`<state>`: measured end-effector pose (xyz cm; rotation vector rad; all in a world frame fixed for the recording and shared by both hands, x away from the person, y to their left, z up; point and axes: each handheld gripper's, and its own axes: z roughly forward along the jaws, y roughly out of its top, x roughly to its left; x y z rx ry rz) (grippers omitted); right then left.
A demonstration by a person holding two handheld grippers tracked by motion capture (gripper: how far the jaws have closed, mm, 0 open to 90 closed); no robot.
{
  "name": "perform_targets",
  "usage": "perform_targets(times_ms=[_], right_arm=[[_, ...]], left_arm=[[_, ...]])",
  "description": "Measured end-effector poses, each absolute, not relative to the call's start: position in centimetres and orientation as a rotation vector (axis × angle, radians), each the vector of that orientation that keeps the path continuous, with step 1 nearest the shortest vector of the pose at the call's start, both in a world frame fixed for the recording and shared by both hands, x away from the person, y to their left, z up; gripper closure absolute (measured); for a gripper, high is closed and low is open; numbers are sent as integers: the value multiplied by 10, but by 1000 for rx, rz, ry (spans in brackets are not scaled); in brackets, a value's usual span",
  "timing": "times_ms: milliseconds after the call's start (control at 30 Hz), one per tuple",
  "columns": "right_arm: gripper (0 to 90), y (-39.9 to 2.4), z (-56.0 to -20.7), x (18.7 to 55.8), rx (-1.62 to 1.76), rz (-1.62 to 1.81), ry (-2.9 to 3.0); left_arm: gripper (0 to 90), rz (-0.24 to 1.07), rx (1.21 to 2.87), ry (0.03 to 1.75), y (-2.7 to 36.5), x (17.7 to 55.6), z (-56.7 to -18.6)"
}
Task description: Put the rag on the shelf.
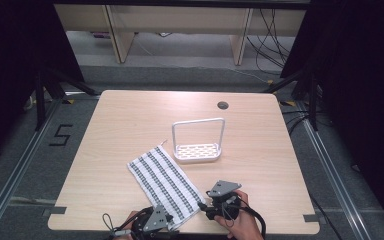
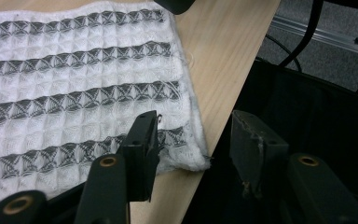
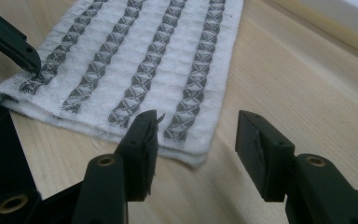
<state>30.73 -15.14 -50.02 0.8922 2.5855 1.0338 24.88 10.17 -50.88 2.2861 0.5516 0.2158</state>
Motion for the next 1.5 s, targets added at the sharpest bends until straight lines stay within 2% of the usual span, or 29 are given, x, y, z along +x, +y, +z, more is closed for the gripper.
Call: perform_targets(times_ms=[500,667,967,1267,1500], right_arm=[[579,-144,-506,311,904,1013,2603],[662,-144,-508,311,913,1039,2620],[840,-146,-509,310,964,1092,2620],[863,-146,-493,306,924,1151,2583],[866,-144,-464,301,837,1227,2517]], left_arm=[[757,269,2330,507,105,254,-511],[824,267,2326,499,105,256,-511],[844,252,2310,506,105,257,-510],[849,272,2270,492,112,257,-494],[851,271,2175,509,120,256,-471]])
